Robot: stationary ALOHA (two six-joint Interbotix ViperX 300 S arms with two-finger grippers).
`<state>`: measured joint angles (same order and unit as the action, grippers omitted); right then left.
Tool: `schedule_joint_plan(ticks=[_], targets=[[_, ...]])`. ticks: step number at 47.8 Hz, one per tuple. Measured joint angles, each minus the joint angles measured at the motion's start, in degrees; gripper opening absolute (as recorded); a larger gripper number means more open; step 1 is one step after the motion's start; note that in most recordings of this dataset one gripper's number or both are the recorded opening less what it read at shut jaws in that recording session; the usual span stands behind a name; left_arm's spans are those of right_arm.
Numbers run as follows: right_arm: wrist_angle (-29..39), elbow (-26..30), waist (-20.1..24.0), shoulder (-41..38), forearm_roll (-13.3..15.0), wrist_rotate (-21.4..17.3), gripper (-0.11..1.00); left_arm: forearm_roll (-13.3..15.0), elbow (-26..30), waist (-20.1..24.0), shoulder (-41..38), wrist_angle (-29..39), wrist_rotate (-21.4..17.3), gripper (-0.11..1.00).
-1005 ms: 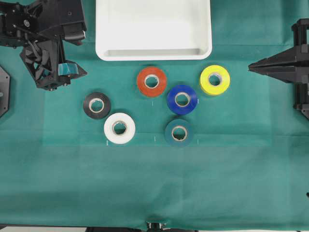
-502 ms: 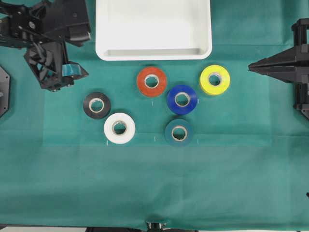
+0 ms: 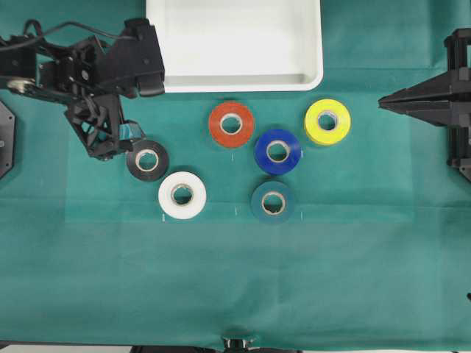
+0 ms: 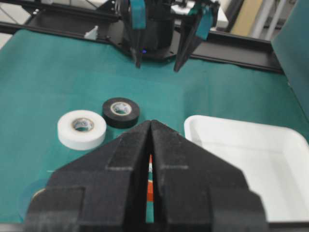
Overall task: Pick up the tape from a random location and place it into the white case.
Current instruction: 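Move the open left gripper toward the black tape roll, then lower the left gripper fingers into the black roll's hole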
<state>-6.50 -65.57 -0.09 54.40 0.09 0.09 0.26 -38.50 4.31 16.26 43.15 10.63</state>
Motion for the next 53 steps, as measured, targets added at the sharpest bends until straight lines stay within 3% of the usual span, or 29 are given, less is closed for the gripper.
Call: schedule_joint_plan(ticks=[24, 53], targets=[[0.0, 0.1, 0.0, 0.0, 0.1, 0.0, 0.0, 0.0, -3.4, -1.6, -6.6, -9.0, 0.2, 1.0], [0.1, 0.1, 0.0, -0.4, 0.1, 0.0, 0.0, 0.0, -4.9, -2.1, -11.4, -11.0, 0.8, 1.0]])
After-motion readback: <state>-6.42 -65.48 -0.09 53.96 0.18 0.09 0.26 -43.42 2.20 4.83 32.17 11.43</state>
